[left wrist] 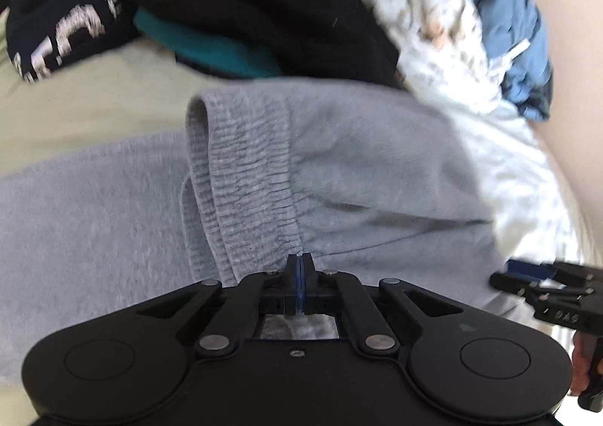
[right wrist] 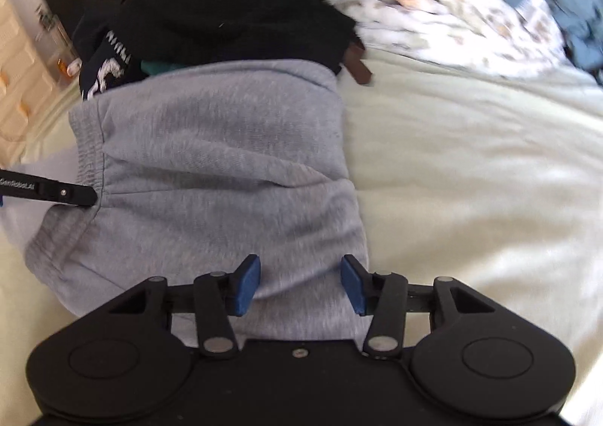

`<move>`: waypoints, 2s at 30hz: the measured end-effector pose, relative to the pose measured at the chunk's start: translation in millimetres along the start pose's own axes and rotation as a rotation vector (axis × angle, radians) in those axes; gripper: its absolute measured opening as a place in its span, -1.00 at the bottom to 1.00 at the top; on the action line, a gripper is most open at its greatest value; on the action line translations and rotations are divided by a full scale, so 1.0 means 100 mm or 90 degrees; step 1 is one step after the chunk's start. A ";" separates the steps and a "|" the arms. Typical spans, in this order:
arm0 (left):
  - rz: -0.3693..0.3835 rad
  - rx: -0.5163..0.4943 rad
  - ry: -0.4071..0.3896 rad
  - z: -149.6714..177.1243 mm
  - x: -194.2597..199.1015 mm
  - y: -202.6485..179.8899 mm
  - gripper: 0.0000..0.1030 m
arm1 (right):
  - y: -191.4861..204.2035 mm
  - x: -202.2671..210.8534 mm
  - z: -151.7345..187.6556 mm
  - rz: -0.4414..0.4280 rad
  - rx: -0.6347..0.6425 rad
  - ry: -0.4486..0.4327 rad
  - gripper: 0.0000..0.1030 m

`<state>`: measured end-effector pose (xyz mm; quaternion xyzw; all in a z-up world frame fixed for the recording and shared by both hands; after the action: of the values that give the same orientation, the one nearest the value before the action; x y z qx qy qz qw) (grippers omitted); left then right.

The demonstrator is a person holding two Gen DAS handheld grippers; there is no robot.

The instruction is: Fold clothes

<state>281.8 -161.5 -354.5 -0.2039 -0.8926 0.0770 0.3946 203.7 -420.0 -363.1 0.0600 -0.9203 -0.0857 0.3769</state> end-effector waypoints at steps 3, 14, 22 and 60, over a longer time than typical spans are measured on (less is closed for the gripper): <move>0.055 -0.011 0.017 0.09 0.06 -0.21 -0.82 | 0.06 0.06 0.13 -0.008 0.044 0.028 -0.08; 0.031 -0.027 0.094 0.47 -0.28 -0.06 -0.94 | 0.01 0.11 0.71 -0.006 0.034 0.124 -0.09; 0.121 -0.050 -0.079 -0.61 -0.05 -0.33 0.36 | -0.09 0.37 -0.04 -0.023 0.043 0.002 -0.06; 0.079 -0.208 0.071 -1.09 -1.90 -0.43 -0.98 | -0.17 -0.27 0.09 -0.035 -0.071 0.031 -0.05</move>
<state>464.3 -283.3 -395.8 -0.3240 -0.8557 -0.0562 0.3995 217.3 -431.3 -391.6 0.0661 -0.9027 -0.1457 0.3995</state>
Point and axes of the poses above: each gripper's, at about its wrist camera, not at the fingertips, and x roughly against the way its jaws point, y to its left, z to its underside, the point moved 5 cm from there along -x, roughly the way its jaws point, and after that the axes turned 13 degrees about -y, right-handed, at the moved point
